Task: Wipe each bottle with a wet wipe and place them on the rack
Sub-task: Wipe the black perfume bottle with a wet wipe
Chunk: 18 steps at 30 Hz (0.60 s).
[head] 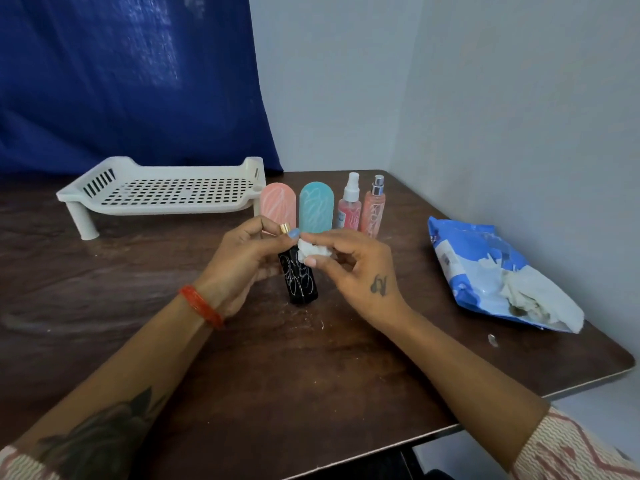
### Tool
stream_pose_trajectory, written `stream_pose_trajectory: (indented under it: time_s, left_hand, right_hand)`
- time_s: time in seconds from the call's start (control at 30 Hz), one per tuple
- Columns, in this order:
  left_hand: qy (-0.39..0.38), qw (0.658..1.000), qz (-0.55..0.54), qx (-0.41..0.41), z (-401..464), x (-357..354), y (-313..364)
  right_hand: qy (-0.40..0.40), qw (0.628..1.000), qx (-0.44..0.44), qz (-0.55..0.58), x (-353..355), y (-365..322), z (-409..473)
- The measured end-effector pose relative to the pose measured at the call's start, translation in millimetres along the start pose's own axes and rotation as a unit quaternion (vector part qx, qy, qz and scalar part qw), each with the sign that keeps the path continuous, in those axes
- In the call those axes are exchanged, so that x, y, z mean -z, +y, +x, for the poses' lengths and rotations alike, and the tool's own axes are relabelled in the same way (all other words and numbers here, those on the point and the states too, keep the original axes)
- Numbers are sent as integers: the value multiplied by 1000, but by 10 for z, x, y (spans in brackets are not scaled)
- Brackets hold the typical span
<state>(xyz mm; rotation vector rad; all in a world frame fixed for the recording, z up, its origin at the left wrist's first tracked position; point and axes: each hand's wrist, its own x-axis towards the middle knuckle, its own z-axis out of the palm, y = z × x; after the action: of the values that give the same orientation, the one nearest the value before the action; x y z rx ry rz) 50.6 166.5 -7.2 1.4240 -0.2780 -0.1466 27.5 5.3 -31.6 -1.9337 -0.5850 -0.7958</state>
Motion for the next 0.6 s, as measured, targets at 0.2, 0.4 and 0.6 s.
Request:
stream_pose_trajectory:
  time_s: [0.2,0.4,0.6]
  left_hand:
    - [-4,1000,4,-6,18,5,-18]
    - [-5,1000,-5,-7,10,-13,-17]
    - [9,1000,-26,-3,-12,-47,-10]
  right_hand:
    - [8,999,-32,21,32,25,-10]
    - [60,998,22,9,-12,18,-15]
    - [44,996,74,-34,21,63,-53]
